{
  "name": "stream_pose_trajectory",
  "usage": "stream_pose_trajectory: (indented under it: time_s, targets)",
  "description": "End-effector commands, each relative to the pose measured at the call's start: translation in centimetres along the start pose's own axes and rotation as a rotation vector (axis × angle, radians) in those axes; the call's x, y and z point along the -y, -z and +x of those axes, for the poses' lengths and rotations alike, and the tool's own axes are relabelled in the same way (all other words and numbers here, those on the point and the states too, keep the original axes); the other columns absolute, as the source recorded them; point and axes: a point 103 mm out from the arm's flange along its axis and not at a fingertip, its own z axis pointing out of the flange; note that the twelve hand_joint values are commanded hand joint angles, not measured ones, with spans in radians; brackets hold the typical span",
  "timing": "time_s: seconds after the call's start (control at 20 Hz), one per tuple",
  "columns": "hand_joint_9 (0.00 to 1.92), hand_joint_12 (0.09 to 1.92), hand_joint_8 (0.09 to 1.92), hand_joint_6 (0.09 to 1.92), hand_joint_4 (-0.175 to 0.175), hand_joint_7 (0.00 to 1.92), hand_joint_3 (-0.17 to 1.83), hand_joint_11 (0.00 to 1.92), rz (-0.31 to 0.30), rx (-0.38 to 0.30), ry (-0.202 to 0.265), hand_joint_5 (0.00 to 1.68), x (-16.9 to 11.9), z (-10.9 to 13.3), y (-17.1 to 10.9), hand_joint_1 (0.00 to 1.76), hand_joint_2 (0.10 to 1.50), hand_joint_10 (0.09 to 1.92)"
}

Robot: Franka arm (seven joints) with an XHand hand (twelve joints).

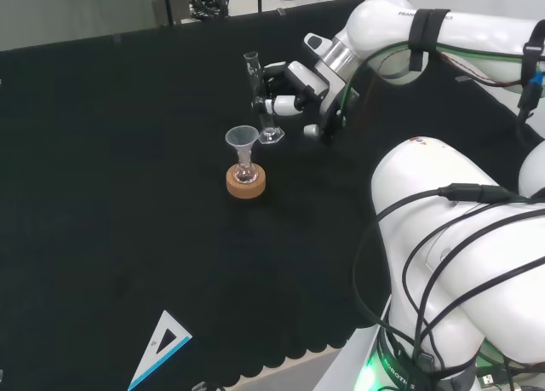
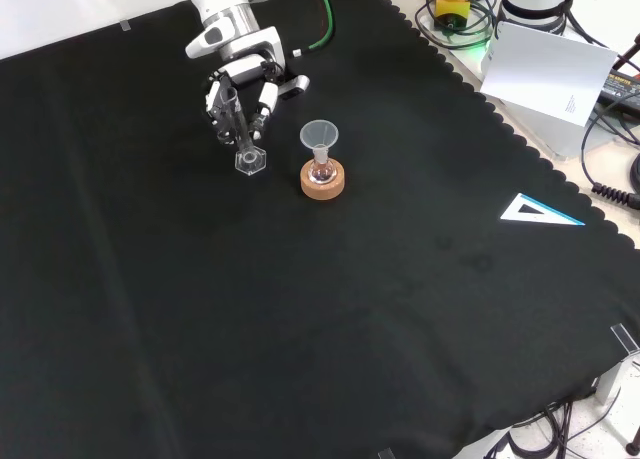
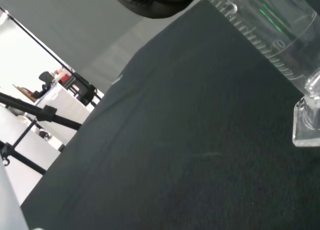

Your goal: Put the graduated cylinder back on the table.

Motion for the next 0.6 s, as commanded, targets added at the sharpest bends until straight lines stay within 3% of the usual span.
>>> stream_pose_trajectory:
  time_s: [0.05,0.6]
  targets:
    - [1.52,0.69,0.14,0.97,-0.105,1.41,-0.01,1.29,-0.046,0.004,0.006,1.02,0.6,-0.5,-0.6,1.14,1.11,0.09]
    - [1.50,0.70,0.14,0.98,-0.103,1.40,-0.01,1.27,-0.064,-0.022,-0.007,1.01,0.7,-1.7,-1.4,1.14,1.11,0.09]
